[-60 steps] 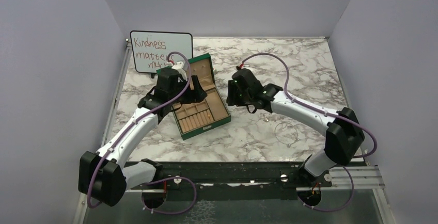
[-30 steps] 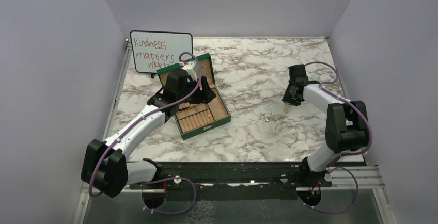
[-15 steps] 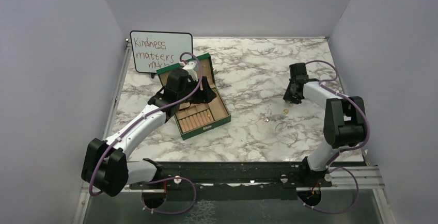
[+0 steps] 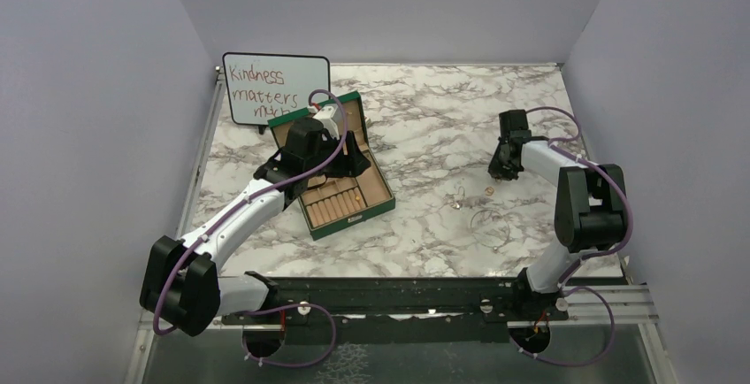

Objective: Organize the mixed jewelry

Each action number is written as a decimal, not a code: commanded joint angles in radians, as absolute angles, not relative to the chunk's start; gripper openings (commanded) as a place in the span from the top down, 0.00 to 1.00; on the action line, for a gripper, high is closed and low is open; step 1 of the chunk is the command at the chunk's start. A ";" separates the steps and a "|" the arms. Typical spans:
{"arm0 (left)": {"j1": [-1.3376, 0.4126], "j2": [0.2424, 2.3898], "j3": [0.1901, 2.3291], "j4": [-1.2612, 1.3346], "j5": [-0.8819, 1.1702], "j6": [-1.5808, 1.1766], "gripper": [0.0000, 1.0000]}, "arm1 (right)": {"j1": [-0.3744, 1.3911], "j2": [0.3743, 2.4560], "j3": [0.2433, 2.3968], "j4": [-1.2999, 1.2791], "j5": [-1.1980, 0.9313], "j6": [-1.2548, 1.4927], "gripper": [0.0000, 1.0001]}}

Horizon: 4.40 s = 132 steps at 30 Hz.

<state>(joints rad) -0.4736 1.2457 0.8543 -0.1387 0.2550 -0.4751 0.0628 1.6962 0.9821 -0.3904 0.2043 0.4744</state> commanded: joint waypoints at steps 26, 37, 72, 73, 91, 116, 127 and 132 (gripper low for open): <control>-0.474 1.254 0.879 0.089 0.461 -0.732 0.16 | 0.130 1.396 0.777 0.024 -0.665 0.744 0.99; -0.474 1.201 0.855 0.364 0.554 -0.983 0.17 | 0.303 1.305 0.671 0.679 -0.843 1.218 0.99; -0.528 1.289 0.890 1.002 0.812 -1.393 0.43 | 0.455 1.369 0.813 1.407 -0.766 1.731 0.99; -0.528 1.295 0.887 1.036 0.813 -1.414 0.44 | 0.459 1.371 0.813 1.410 -0.764 1.732 0.99; -0.552 1.342 0.886 1.190 0.811 -1.497 0.56 | 0.479 1.396 0.797 1.473 -0.760 1.758 0.99; -0.547 1.312 0.853 1.174 0.766 -1.443 1.00 | 0.479 1.353 0.755 1.381 -0.755 1.675 0.79; -0.481 1.249 0.785 0.987 0.735 -1.364 1.00 | 0.471 1.168 0.802 0.810 -0.706 1.254 0.39; -0.475 1.254 0.775 0.930 0.710 -1.343 1.00 | 0.471 1.141 0.877 0.578 -0.672 1.078 0.39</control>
